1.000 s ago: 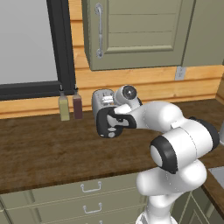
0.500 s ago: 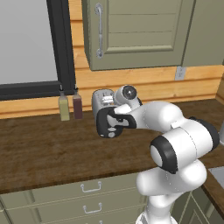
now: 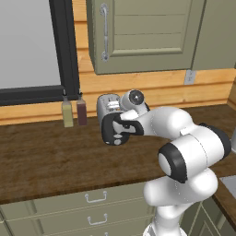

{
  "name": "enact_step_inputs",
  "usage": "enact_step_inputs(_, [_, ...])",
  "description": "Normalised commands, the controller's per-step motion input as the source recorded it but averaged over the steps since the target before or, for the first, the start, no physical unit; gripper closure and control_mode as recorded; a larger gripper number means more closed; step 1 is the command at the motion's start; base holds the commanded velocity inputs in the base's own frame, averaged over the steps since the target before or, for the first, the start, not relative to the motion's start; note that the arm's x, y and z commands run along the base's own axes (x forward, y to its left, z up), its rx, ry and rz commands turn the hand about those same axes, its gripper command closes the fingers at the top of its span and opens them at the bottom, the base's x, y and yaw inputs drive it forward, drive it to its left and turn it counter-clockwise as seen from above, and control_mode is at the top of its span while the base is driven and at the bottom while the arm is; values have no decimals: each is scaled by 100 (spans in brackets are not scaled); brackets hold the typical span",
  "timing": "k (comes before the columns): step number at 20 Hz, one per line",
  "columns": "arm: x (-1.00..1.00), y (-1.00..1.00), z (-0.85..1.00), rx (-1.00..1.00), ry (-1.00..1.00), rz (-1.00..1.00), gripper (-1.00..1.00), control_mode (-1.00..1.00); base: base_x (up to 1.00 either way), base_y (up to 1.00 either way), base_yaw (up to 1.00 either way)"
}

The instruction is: Start the toaster. Once the lever pops up, take the bread to the plate on the dining counter.

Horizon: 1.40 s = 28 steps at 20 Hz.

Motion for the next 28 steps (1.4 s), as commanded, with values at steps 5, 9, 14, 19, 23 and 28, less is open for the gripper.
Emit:
enact_step_inputs(5, [0,0,0,0,0,0,-100,-100,0,0,0])
enact_step_inputs(9, [0,0,0,0,0,0,-100,-100,0,0,0])
enact_step_inputs(14, [0,0,0,0,0,0,-100,-100,0,0,0])
enact_step_inputs(19, [0,0,0,0,0,0,-100,-100,0,0,0])
enact_step_inputs(23, [0,0,0,0,0,0,-100,-100,0,0,0])
enact_step_inputs(28, [0,0,0,0,0,0,-100,-100,0,0,0])
